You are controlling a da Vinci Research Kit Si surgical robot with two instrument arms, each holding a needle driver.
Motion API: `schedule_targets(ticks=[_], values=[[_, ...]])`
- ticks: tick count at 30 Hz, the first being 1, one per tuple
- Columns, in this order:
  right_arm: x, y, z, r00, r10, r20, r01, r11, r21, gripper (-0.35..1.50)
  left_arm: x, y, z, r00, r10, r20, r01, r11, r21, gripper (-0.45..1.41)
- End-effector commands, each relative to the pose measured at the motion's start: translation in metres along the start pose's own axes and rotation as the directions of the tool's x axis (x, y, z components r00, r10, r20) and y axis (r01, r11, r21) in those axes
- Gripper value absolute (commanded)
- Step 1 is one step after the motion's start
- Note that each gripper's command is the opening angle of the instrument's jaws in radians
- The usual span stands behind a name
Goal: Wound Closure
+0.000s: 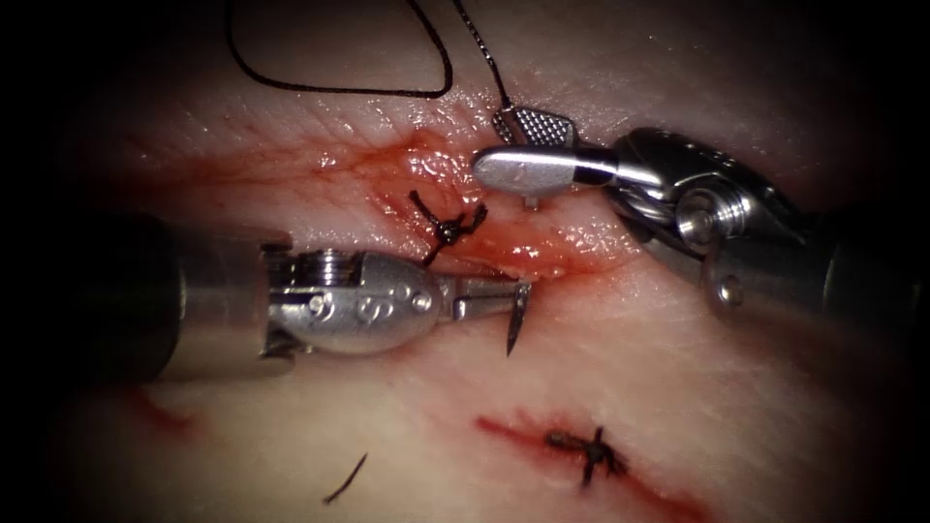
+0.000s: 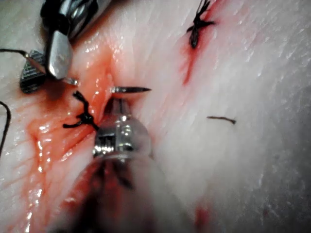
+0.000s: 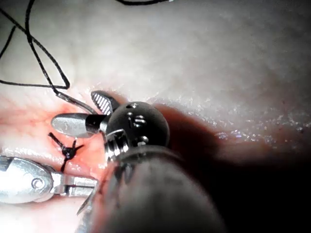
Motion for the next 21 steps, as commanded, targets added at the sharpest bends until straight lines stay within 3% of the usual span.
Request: schedule_targets(ticks=[1, 5, 11, 13, 14, 15, 18, 21], values=[[0.0003, 0.0003, 0.0009, 0.998, -0.065, 0.012, 0.065, 0.998, -0.011, 1.31, 0.0000, 0.0000, 0.0008, 1.000, 0.001, -0.001, -0.001, 1.000, 0.000, -0.45], [0.0011, -0.0007, 0.0012, 0.975, -0.212, 0.072, 0.214, 0.977, -0.020, 1.25, 0.0000, 0.0000, 0.0008, 1.000, 0.001, -0.001, -0.001, 1.000, 0.000, -0.45], [0.0015, -0.0021, 0.0018, 0.959, -0.266, 0.094, 0.269, 0.963, -0.020, 1.06, 0.0000, 0.0000, 0.0007, 1.000, 0.000, -0.001, 0.000, 1.000, 0.000, -0.45], [0.0015, -0.0021, 0.0018, 0.956, -0.273, 0.106, 0.276, 0.961, -0.017, 0.79, 0.0000, 0.0000, 0.0007, 1.000, 0.000, -0.001, 0.000, 1.000, -0.001, -0.45], [0.0015, -0.0021, 0.0017, 0.955, -0.273, 0.115, 0.278, 0.960, -0.025, 0.41, 0.0000, 0.0000, 0.0007, 1.000, 0.000, -0.001, 0.000, 1.000, -0.001, -0.45], [0.0014, -0.0020, 0.0015, 0.951, -0.280, 0.134, 0.287, 0.957, -0.040, -0.28, 0.0001, 0.0000, 0.0006, 1.000, 0.000, -0.001, 0.000, 1.000, -0.001, -0.45], [0.0011, -0.0020, 0.0012, 0.940, -0.284, 0.187, 0.303, 0.950, -0.078, -0.35, 0.0002, -0.0001, 0.0005, 1.000, -0.002, -0.002, 0.002, 1.000, -0.002, -0.45], [0.0007, -0.0021, 0.0010, 0.966, -0.169, 0.197, 0.193, 0.975, -0.113, -0.35, 0.0003, -0.0001, 0.0004, 1.000, -0.003, -0.002, 0.003, 1.000, -0.003, -0.45]])
